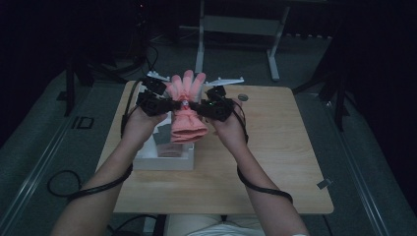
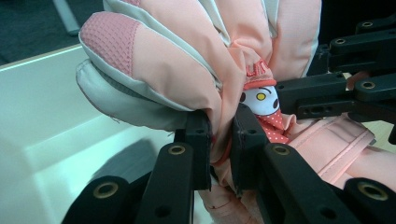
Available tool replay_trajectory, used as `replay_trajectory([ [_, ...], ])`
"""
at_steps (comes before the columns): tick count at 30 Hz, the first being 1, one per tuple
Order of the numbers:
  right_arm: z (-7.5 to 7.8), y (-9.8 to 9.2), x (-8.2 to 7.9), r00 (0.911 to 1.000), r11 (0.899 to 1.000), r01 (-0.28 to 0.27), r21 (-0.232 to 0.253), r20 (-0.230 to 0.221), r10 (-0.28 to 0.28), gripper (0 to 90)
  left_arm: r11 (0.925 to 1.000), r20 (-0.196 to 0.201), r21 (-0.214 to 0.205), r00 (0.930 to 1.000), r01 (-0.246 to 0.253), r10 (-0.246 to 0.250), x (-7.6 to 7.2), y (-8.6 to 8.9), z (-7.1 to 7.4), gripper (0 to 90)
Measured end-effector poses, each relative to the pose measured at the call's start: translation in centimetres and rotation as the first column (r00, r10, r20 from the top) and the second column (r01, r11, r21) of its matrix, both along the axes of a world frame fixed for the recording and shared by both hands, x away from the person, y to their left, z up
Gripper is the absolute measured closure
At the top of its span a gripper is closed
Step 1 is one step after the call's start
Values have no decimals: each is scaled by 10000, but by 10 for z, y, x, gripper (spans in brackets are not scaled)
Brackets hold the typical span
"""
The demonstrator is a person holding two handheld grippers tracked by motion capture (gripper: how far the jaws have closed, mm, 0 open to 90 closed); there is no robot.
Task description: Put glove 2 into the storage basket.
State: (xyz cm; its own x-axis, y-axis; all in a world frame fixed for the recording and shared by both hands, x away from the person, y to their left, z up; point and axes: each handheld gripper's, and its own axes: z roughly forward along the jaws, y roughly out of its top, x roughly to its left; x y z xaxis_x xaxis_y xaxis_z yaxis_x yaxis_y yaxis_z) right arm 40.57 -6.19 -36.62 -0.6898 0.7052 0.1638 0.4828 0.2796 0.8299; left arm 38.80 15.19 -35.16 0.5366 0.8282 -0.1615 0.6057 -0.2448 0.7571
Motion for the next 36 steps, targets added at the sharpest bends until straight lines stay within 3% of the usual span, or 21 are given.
replay_trajectory([
  [4, 0, 21, 3, 9995, 9995, -302, -114, -32, 302, 685, 9998, -136, 30, 9997, -192, 192, -1, 17, -1, 796],
  [5, -2, 34, 6, 9989, 9988, -459, -196, -116, 457, 685, 9995, -259, 37, 9992, -316, 317, 0, 27, -3, 795],
  [11, -12, 55, 11, 9984, 9980, -534, -326, -195, 528, 686, 9994, -472, 158, 9984, -304, 311, 5, 45, -13, 796],
  [24, -42, 75, 24, 9971, 9965, -411, -730, -673, 362, 687, 9994, -953, 130, 9949, -318, 329, 22, 62, -48, 796],
  [29, -58, 92, 30, 9954, 9933, -339, -1105, -927, 236, 687, 9986, -1312, 159, 9900, -507, 523, 29, 71, -65, 796],
  [36, -72, 101, 39, 9905, 9848, -398, -1690, -1367, 165, 688, 9983, -1763, 239, 9828, -523, 557, 38, 74, -82, 796],
])
